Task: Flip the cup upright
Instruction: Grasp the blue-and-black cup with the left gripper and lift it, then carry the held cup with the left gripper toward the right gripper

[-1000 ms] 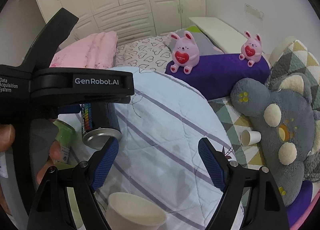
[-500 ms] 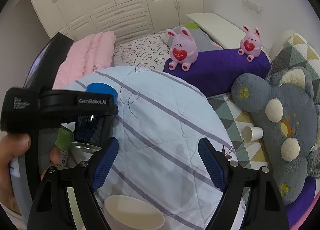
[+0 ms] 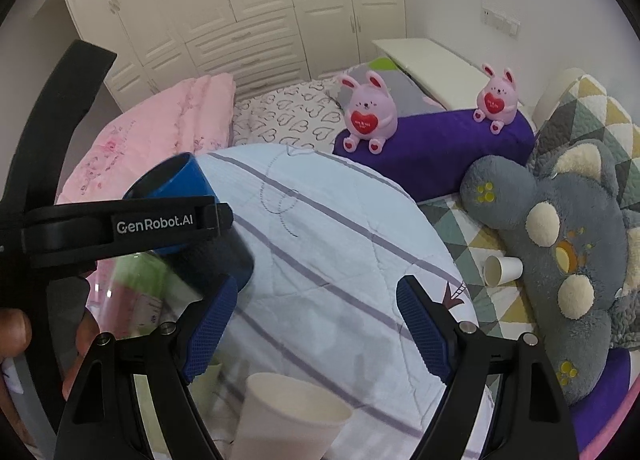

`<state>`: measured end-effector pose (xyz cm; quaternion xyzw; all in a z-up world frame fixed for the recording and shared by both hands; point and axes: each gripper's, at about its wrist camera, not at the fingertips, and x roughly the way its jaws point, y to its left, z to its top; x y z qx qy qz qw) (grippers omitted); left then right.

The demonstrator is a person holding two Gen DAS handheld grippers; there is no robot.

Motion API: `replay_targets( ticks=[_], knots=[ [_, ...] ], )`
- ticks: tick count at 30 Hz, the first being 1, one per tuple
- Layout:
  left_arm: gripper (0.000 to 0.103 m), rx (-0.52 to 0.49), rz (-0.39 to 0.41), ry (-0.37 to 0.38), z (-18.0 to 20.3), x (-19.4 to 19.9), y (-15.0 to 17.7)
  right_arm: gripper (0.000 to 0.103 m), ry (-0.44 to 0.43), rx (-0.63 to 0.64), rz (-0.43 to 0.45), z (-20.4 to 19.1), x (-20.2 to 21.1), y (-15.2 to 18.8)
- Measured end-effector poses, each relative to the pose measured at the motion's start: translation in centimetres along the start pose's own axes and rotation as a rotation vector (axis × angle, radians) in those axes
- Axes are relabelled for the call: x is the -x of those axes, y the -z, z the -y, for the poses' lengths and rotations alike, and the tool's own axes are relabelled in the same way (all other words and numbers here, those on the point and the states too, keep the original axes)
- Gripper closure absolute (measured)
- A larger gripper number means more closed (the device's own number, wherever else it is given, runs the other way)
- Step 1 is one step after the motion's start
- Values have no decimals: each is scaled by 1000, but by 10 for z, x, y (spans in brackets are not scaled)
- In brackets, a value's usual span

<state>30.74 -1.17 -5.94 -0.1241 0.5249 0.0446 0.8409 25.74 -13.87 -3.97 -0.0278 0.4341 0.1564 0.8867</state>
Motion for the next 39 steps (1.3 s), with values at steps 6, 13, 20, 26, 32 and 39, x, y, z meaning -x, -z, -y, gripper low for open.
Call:
replay_targets(
  ticks=[6, 13, 20, 26, 32, 39],
  knots=[
    [35, -27, 67, 27, -7, 48, 23, 20, 16, 2, 48, -14, 34, 10],
    [35, -60, 124, 25, -34, 108, 66, 20, 17, 9, 97, -44, 79, 38],
    [35, -90, 145, -7, -86, 157, 129, 20, -1, 37, 122, -80, 109, 80],
    [35, -171, 78, -46, -125, 172, 183, 20, -62, 49, 102, -112, 120, 123],
    [35, -293, -77, -45, -136, 147, 229, 20, -65, 76, 61, -135, 118, 161],
    [34, -367, -174, -31, -108, 75, 236, 20, -36, 30, -28, -127, 96, 185]
  ],
)
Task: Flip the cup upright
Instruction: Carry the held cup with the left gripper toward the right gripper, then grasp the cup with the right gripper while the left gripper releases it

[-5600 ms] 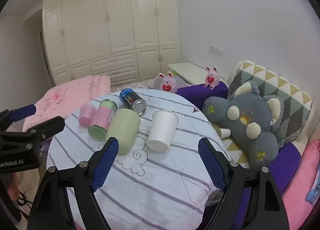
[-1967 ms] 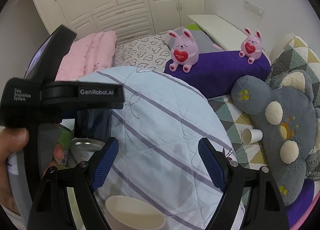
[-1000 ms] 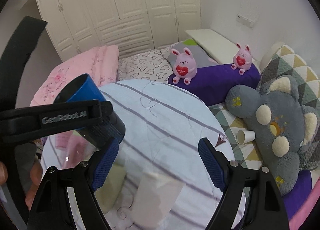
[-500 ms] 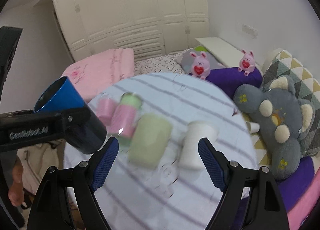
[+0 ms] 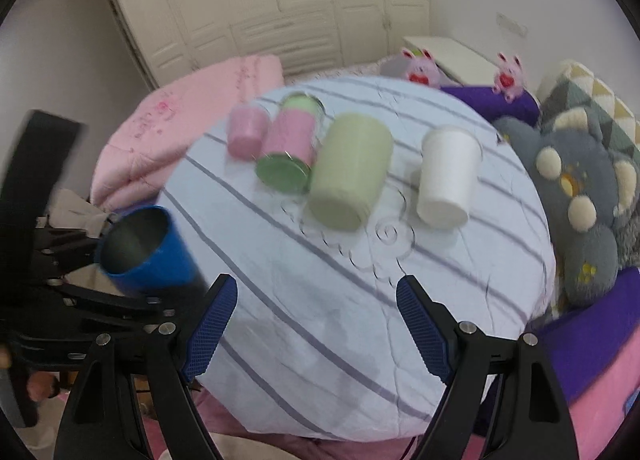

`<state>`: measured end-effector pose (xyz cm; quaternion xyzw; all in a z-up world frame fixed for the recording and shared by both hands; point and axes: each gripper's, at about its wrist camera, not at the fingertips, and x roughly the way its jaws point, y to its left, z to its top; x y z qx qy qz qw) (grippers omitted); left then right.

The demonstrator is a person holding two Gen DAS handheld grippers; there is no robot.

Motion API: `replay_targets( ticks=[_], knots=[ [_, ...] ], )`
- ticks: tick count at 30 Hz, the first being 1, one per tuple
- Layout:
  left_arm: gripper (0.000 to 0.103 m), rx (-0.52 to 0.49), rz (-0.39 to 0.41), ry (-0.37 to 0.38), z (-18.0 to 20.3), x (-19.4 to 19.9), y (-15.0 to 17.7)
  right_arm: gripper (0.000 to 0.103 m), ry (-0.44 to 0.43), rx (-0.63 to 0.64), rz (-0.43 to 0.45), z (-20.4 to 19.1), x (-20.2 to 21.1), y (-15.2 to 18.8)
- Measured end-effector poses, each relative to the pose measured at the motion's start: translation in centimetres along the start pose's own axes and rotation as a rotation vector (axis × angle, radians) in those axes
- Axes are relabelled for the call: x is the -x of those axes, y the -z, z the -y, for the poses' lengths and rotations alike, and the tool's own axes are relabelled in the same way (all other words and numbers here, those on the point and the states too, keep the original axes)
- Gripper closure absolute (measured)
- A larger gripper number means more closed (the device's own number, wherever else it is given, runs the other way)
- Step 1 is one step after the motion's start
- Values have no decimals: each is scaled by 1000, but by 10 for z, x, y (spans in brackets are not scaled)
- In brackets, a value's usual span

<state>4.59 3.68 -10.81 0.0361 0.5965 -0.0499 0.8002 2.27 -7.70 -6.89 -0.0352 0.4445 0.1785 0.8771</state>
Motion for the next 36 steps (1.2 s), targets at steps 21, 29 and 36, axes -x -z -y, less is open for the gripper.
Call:
replay_targets(
  ticks=[21, 29, 36],
  knots=[
    [12, 21, 217, 5, -38, 9, -19, 20, 50, -106, -34, 10, -33, -14],
    [2, -8, 403, 6, -68, 27, 3, 20, -41, -205, -43, -2, -35, -14],
    [0, -138, 629, -94, -55, 41, 33, 20, -123, -339, -67, -3, -41, -17]
  ],
)
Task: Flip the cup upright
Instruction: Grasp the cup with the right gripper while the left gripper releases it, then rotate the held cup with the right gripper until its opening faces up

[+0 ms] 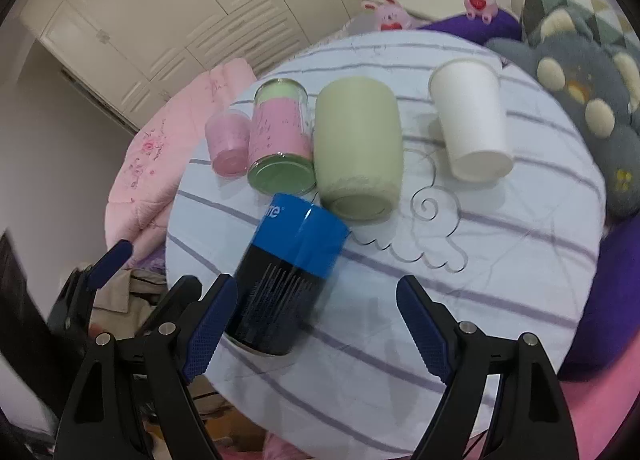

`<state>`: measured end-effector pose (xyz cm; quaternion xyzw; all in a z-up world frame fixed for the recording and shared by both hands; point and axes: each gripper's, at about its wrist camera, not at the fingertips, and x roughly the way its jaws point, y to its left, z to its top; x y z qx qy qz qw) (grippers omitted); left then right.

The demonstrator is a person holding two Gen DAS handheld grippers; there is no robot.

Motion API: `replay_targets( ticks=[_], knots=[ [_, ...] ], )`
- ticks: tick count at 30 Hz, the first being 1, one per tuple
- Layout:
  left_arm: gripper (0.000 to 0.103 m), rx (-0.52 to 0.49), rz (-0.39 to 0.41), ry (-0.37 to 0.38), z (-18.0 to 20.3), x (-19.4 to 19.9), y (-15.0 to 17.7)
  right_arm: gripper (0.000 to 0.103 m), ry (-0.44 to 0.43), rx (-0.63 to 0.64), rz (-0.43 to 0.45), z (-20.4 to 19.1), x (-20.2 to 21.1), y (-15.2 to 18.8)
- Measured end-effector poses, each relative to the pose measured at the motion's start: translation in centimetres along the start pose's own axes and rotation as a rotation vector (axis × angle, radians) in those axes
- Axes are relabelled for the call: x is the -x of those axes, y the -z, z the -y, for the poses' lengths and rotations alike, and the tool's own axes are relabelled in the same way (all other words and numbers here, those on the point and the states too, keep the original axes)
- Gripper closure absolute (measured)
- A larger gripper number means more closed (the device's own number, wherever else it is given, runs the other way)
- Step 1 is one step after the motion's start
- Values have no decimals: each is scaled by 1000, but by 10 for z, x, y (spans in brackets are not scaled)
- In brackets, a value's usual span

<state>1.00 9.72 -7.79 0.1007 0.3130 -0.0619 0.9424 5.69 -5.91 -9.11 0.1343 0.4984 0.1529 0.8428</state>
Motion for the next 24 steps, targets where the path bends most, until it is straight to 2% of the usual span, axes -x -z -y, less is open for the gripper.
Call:
replay_targets(
  ticks=[4, 8, 24],
  knots=[
    [0, -23, 11, -4, 8, -1, 0, 20, -39, -83, -37, 0, -9, 0],
    [0, -27, 21, -5, 12, -4, 3, 20, -40, -117, -56, -4, -16, -2],
    [0, -59, -5, 48, 20, -15, 5, 20, 30, -212, -90, -3, -42, -11]
  ],
)
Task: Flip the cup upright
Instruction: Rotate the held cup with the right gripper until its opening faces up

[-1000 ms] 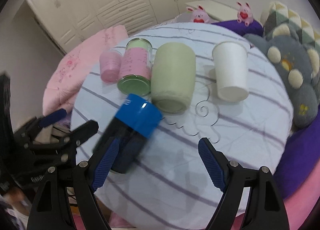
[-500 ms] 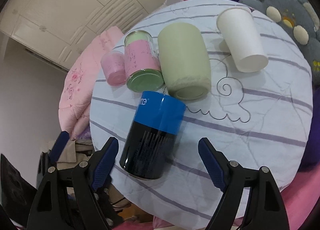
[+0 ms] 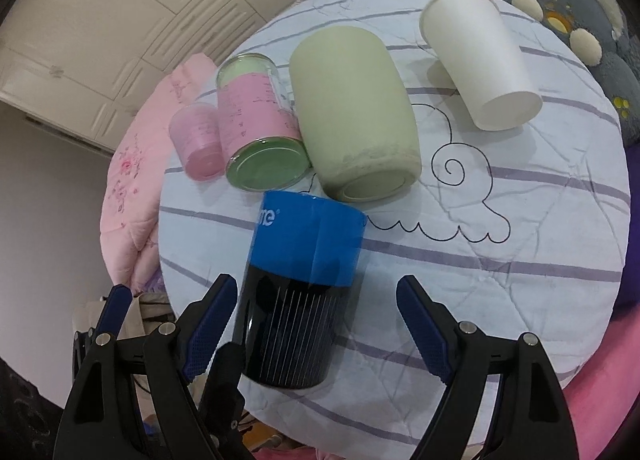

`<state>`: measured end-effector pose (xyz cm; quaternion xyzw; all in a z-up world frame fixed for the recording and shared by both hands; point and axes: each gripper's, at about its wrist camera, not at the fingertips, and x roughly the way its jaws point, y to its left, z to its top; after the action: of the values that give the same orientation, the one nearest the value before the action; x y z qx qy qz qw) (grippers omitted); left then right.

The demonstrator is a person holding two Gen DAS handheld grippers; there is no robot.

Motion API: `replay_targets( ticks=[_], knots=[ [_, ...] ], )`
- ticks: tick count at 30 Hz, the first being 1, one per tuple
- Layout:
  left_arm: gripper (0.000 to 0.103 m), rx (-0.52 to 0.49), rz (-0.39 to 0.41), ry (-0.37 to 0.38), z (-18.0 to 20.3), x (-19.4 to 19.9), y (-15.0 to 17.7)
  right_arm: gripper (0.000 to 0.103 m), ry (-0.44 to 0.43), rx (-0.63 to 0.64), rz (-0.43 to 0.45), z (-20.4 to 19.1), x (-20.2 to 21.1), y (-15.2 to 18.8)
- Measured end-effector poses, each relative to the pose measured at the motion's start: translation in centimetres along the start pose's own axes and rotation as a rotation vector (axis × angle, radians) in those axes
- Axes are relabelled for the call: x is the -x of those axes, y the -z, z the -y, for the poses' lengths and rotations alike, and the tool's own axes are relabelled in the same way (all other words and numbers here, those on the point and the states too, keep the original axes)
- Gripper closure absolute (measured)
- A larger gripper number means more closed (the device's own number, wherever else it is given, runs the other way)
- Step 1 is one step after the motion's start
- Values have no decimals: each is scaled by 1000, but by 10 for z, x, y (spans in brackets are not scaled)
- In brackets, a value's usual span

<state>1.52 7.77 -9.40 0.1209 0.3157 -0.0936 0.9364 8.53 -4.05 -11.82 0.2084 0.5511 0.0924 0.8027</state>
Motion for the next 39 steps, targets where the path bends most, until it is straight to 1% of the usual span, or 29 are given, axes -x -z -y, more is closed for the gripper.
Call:
replay_targets(
  ticks=[2, 3, 5, 7, 12, 18, 22, 23, 24, 26, 29, 32, 33, 35, 36, 39],
  knots=[
    [0, -6, -12, 7, 1, -3, 1, 19, 11, -20, -24, 2, -5, -3],
    [0, -10, -16, 9, 2, -4, 1, 16, 9, -33, -37, 4, -7, -5],
    [0, -14, -25, 10, 2, -8, 2, 15, -11, -45, -54, 6, -12, -9],
    [0, -8, -32, 28, 2, -11, 2, 15, -23, -39, -60, 7, -16, -11],
    [0, 13, -54, 62, 1, -19, -1, 15, -77, -40, -92, 9, -26, -14],
    [0, -34, -85, 76, 12, -27, -1, 15, -133, -37, -126, 7, -41, -18],
    [0, -37, -100, 95, 13, -30, 0, 15, -182, -23, -123, 8, -46, -19],
    [0, -36, -102, 98, 12, -30, 0, 16, -186, -10, -116, 7, -45, -19],
    [0, -33, -107, 103, 12, -31, -1, 21, -189, 1, -110, 7, -44, -19],
    [0, -33, -116, 113, 12, -32, -1, 26, -210, 12, -105, 8, -43, -19],
    [0, -37, -129, 115, 13, -33, -2, 27, -215, 15, -109, 8, -42, -18],
    [0, -44, -134, 115, 14, -33, -3, 26, -234, -27, -157, 13, -47, -21],
    [0, -43, -138, 118, 14, -34, -4, 26, -230, -18, -153, 12, -46, -21],
    [0, -42, -136, 113, 15, -35, -3, 27, -230, 1, -115, 10, -43, -22],
    [0, -45, -134, 107, 15, -34, -3, 32, -224, 15, -97, 8, -41, -21],
    [0, -38, -138, 116, 13, -36, -3, 32, -230, 43, -71, 5, -39, -20]
  ],
)
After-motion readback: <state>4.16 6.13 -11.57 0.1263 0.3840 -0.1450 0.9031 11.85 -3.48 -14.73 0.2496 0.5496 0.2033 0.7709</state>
